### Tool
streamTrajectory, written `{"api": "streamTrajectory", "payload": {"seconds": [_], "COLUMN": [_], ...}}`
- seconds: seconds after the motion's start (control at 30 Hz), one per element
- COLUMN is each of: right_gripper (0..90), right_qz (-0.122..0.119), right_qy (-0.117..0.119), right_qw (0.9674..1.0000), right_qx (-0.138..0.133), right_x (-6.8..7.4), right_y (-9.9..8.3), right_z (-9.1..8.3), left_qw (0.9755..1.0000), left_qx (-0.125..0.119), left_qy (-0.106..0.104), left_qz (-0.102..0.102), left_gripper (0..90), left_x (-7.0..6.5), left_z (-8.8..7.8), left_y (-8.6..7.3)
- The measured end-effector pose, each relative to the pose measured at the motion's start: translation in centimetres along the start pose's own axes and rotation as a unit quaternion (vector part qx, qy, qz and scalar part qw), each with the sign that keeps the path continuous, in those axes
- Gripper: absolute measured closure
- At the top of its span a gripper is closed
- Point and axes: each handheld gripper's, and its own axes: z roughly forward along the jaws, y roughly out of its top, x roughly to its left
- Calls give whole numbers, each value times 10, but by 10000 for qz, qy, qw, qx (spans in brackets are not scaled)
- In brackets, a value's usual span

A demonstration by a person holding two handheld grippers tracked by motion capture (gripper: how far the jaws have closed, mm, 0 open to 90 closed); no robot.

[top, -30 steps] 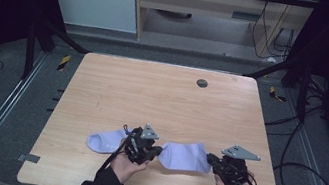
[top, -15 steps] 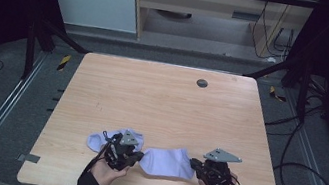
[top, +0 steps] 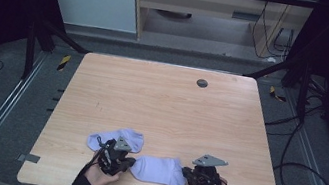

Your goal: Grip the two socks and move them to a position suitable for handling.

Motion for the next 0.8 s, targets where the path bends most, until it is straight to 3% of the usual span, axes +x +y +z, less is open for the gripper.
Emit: {"api": "streamTrajectory", "payload": {"seconds": [0.2,0.4,0.63,0.8], "right_gripper": [815,729,646,601], "right_qz": [12,-52,62,43], "right_qy": [-72,-182,-276,-263], "right_qw": [9999,9997,9988,9984], "right_qx": [129,-126,-409,-500], "right_x": [-3,-5,-12,-10], "right_y": [-4,-1,9,17], "right_z": [6,2,-2,0], "left_qw": [10000,9993,9963,9940], "left_qx": [2,-327,-695,-809], "left_qy": [58,170,472,673], "left_qz": [19,16,-167,-294], "left_gripper": [820,692,571,511], "left_x": [-1,4,26,46], "left_z": [1,-13,-33,-46], "left_y": [-3,1,3,1]}}
